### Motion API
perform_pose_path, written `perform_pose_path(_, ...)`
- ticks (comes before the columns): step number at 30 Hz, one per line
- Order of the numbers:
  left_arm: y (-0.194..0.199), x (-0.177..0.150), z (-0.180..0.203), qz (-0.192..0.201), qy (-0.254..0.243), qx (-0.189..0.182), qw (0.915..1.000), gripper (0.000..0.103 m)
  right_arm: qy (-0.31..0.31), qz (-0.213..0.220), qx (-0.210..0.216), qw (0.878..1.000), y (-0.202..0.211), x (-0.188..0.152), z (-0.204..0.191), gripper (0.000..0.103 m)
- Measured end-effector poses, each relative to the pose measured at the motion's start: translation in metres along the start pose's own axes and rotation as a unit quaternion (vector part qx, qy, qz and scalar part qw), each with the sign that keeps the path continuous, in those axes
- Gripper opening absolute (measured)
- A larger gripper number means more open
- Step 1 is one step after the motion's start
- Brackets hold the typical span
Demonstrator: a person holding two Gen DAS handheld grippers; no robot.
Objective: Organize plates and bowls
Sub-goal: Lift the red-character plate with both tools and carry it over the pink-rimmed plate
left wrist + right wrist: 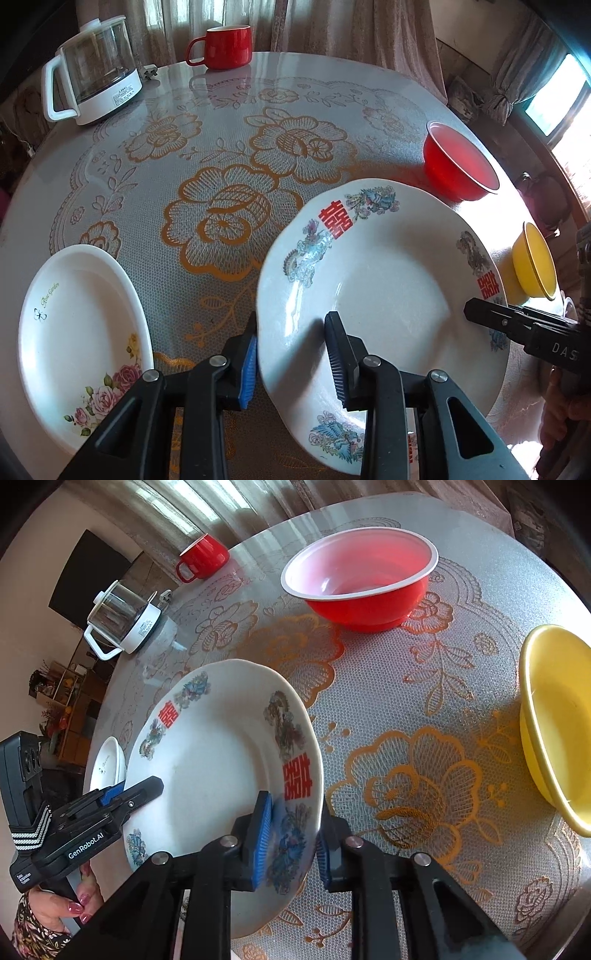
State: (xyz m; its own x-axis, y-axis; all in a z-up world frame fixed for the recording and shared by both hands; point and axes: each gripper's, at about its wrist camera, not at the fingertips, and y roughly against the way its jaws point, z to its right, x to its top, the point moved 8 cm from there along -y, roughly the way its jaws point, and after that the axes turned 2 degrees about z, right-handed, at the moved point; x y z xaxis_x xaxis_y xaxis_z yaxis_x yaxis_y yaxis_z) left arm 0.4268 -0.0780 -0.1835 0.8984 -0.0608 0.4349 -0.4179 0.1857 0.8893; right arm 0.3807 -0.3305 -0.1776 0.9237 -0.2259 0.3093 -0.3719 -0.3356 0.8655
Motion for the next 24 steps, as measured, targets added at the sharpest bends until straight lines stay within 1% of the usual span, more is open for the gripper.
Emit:
perform_pose_path(3, -0.002, 0.005, 0.0, 0.005, -0.004, 0.002, 1.0, 0.034, 0.011, -0.004, 0.001, 1.0, -0.002, 0.0, -0.002, 0.023)
perform_pose_path(6, -0.002, 0.005, 0.001, 0.009, -0.008, 0.005, 0.9999, 0.034, 0.025, 0.0, -0.006, 1.0, -0.003, 0.002, -0.004, 0.023)
perform_pose_path(8, 0.001, 0.003, 0.002, 0.017, -0.009, -0.002, 0.9998, 0.034, 0.039, 0.009, -0.011, 0.999, 0.0, 0.003, -0.006, 0.022)
perform_pose_path(11, 0.006, 0.0, 0.004, 0.031, -0.016, -0.003, 0.9994, 0.034, 0.064, 0.025, -0.022, 0.997, 0.008, 0.004, -0.01, 0.022)
perform_pose_path(16, 0.009, -0.006, 0.002, 0.027, 0.001, -0.005, 0.9996, 0.033, 0.083, 0.028, -0.034, 0.996, 0.011, 0.002, -0.013, 0.022)
perform_pose_path(19, 0.014, -0.011, 0.001, 0.03, -0.003, 0.002, 0.9995, 0.032, 0.103, 0.034, -0.044, 0.993, 0.014, 0.0, -0.019, 0.022)
perform_pose_path(21, 0.018, -0.012, 0.0, 0.033, -0.007, 0.009, 0.9994, 0.029, 0.118, 0.039, -0.052, 0.991, 0.019, -0.002, -0.023, 0.022)
perform_pose_path(24, 0.025, -0.013, 0.0, 0.039, -0.007, 0.006, 0.9992, 0.028, 0.128, 0.051, -0.053, 0.989, 0.028, -0.003, -0.028, 0.02)
